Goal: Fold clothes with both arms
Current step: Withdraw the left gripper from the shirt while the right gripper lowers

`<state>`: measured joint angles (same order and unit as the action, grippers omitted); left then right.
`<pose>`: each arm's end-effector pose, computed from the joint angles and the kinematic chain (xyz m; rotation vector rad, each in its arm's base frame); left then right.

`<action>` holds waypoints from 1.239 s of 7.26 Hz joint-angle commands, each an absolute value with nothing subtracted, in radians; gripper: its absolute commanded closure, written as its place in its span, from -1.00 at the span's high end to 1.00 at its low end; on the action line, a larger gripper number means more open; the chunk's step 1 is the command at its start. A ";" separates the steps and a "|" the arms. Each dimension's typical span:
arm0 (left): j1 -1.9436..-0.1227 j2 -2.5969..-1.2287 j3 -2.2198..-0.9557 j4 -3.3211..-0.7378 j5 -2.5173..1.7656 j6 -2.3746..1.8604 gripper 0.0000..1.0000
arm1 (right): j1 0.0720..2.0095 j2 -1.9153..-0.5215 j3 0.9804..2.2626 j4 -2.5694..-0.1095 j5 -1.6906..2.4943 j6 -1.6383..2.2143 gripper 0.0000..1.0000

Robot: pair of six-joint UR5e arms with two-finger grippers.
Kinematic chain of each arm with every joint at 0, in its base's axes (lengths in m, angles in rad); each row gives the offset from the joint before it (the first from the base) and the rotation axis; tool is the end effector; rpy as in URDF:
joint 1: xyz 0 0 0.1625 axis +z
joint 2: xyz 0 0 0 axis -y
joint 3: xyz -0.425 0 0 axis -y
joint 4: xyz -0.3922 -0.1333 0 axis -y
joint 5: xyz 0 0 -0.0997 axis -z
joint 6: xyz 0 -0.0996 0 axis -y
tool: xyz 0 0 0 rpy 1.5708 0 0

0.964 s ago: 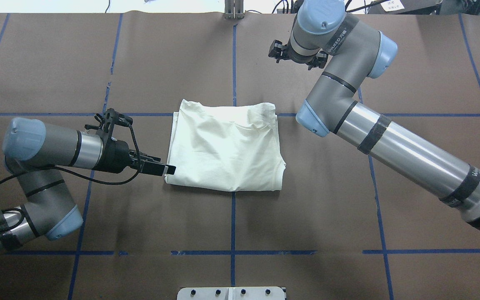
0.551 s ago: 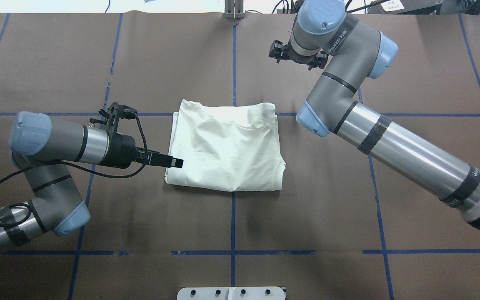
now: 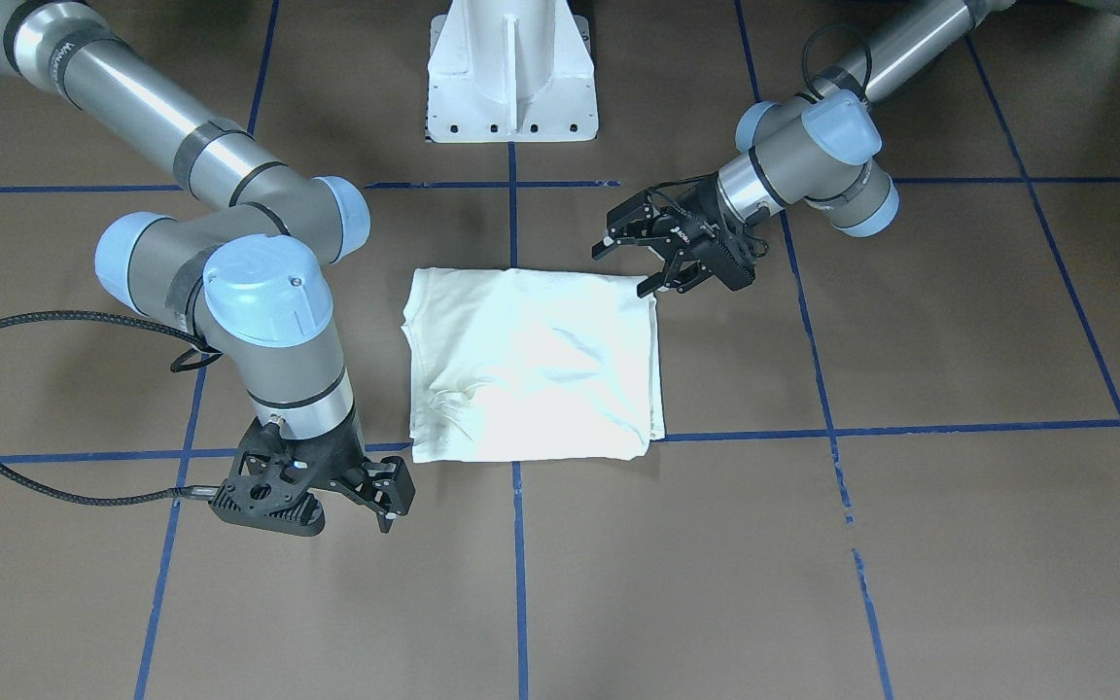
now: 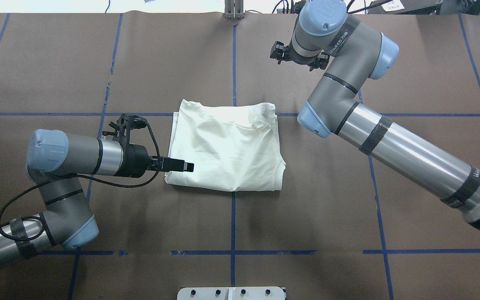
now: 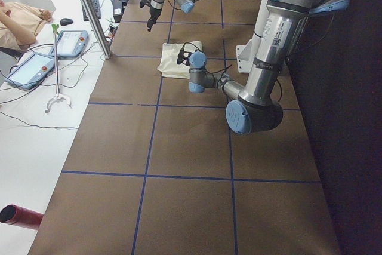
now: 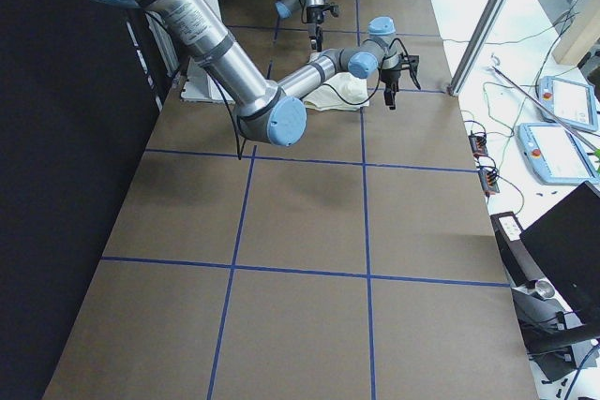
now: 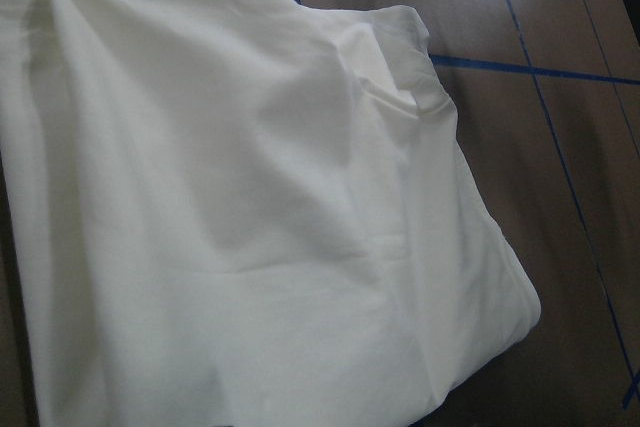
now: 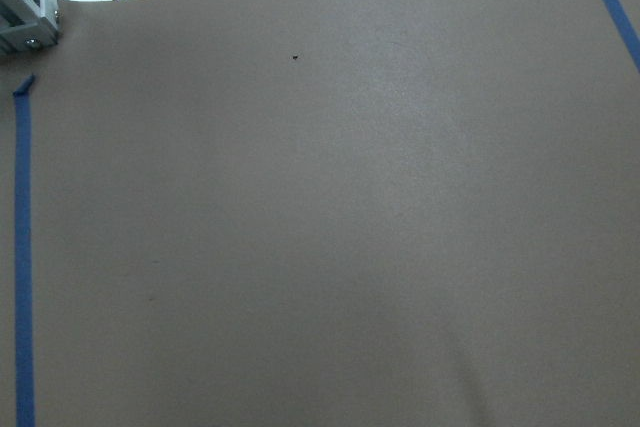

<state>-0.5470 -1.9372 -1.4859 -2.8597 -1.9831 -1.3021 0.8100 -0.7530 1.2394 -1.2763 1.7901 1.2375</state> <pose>0.4812 -0.4024 0.3507 0.3147 1.5396 0.1051 -0.4680 -0.6535 0.2687 0.2472 -0.7709 0.3650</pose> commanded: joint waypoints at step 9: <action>-0.807 -1.928 -1.490 -2.786 -2.234 -1.196 1.00 | 0.767 -0.730 1.273 -1.285 1.789 1.300 1.00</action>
